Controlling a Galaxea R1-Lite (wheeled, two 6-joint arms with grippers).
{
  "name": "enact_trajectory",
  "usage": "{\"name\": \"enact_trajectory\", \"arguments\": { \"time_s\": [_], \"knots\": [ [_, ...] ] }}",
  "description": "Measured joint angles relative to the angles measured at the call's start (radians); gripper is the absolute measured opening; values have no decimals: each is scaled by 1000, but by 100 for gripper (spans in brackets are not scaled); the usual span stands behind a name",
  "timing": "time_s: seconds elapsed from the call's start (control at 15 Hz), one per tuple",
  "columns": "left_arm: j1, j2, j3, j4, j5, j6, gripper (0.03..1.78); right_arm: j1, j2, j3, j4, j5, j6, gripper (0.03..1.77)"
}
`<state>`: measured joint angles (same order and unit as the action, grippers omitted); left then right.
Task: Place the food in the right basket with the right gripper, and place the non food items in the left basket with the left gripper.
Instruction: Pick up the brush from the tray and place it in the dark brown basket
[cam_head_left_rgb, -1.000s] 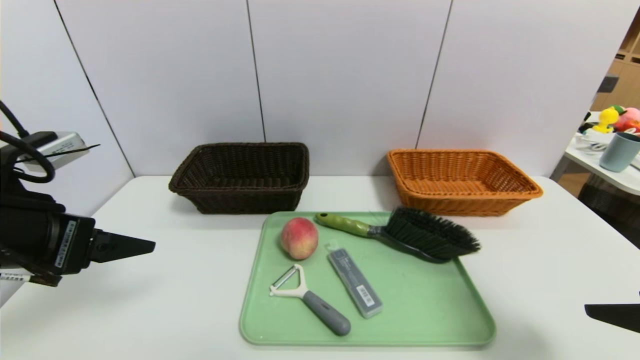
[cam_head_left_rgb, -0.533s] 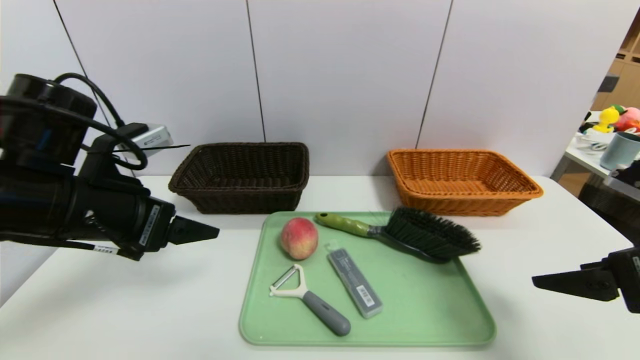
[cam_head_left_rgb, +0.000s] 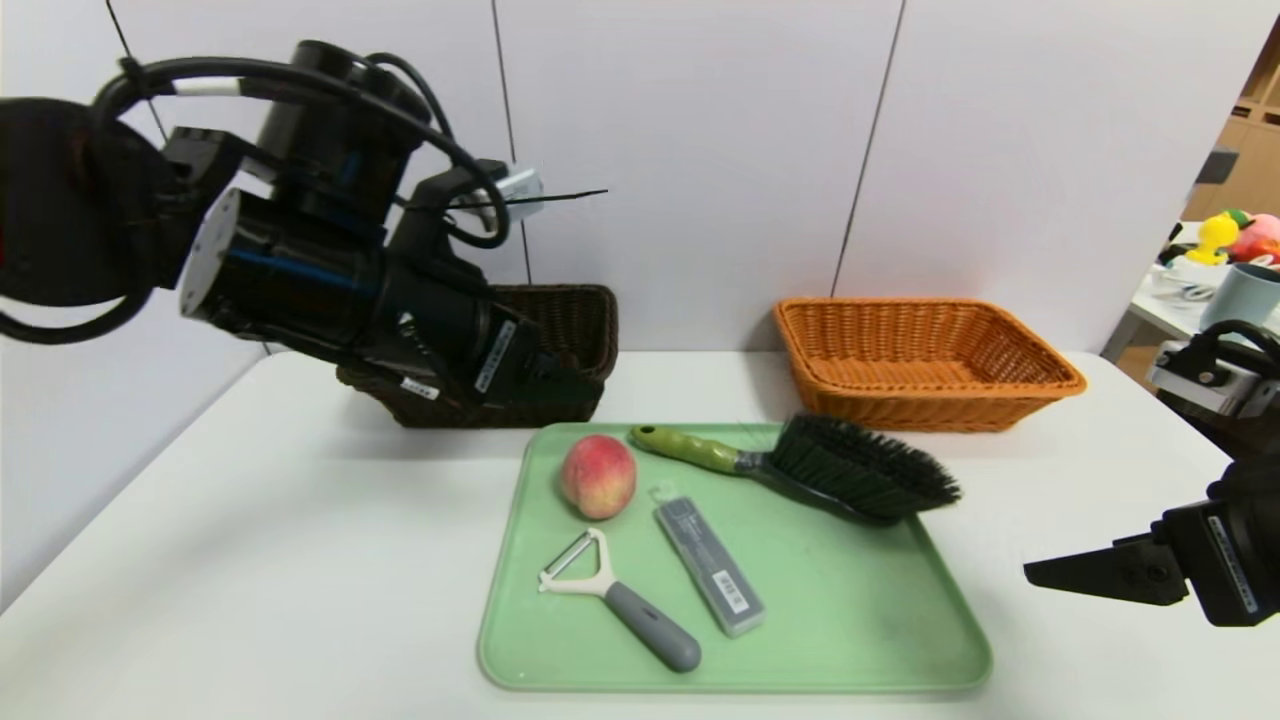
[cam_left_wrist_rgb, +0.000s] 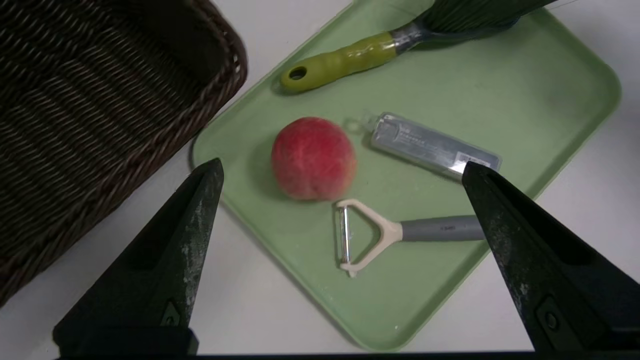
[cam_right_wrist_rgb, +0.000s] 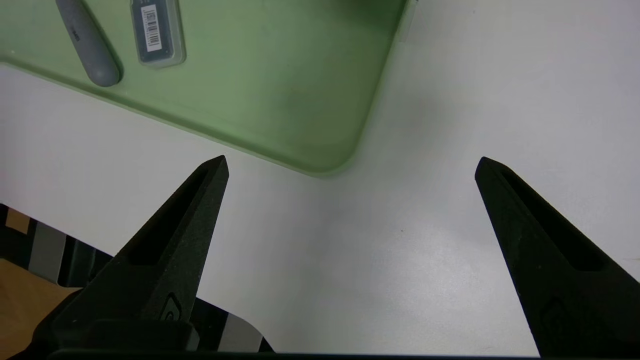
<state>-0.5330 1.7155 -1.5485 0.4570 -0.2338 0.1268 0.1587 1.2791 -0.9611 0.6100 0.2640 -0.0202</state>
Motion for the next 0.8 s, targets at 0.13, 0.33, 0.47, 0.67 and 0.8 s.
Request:
{"name": "enact_trajectory", "arguments": {
  "time_s": [0.13, 0.33, 0.47, 0.67, 0.8],
  "knots": [
    [-32, 74, -90, 25, -37, 5, 169, 0, 3, -3, 0, 0, 0, 171],
    [-67, 160, -200, 60, -63, 29, 169, 2, 5, -6, 0, 1, 0, 171],
    [-78, 209, -243, 64, -97, 79, 169, 2, 6, -3, 1, 1, 1, 171],
    [-82, 282, -291, 65, -184, 117, 169, 2, 7, 1, 1, 1, 1, 171],
    [-75, 335, -326, 63, -255, 179, 169, 2, 7, 3, 3, 1, 1, 171]
  ]
}}
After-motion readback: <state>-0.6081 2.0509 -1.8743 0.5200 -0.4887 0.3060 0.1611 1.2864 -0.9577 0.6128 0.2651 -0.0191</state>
